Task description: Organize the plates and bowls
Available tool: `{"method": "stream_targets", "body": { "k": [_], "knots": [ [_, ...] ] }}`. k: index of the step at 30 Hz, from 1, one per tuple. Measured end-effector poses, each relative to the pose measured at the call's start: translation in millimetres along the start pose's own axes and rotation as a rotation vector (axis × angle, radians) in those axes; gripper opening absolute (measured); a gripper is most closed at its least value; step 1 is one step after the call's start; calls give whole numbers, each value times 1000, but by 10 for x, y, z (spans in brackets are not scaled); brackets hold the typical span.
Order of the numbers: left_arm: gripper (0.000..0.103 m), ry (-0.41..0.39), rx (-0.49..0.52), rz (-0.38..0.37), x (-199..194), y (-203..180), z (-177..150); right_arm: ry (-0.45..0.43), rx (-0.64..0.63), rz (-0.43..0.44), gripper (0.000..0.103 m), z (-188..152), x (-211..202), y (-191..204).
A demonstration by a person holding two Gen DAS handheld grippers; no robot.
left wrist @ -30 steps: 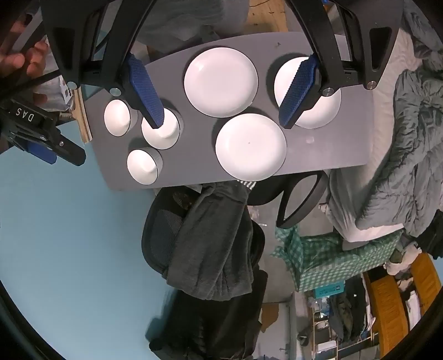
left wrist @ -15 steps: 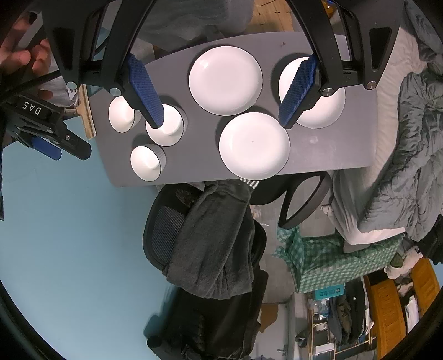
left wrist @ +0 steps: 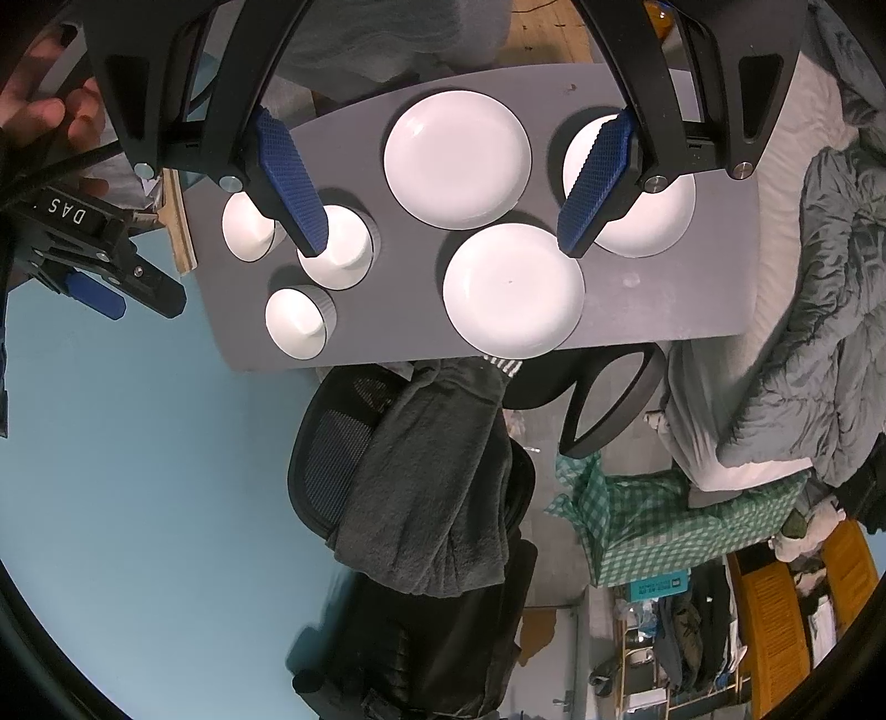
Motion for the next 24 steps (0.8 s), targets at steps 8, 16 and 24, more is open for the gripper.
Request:
{"method": "stream_targets", "body": {
  "k": [8,16,24],
  "knots": [
    [86,-1,0,-1,8,2,0,1,1,1,101,-5,2,-2],
    [86,-2,4,-6,-1,-4,-21,2,-10,6,101,-25,4,33],
    [86,1,0,-13,5,-8,-24,2,-7,2,101,-15,-2,38]
  ]
}}
Point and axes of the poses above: each gripper's, at about its wrist camera, not at the fingertips, and x roughly the way its jaws point, y to its left, z to its top, the point moved 4 cm from there along x, roughly the way its jaws point, and after that the axes turned 9 degrees about y, right-handed, at the moved point
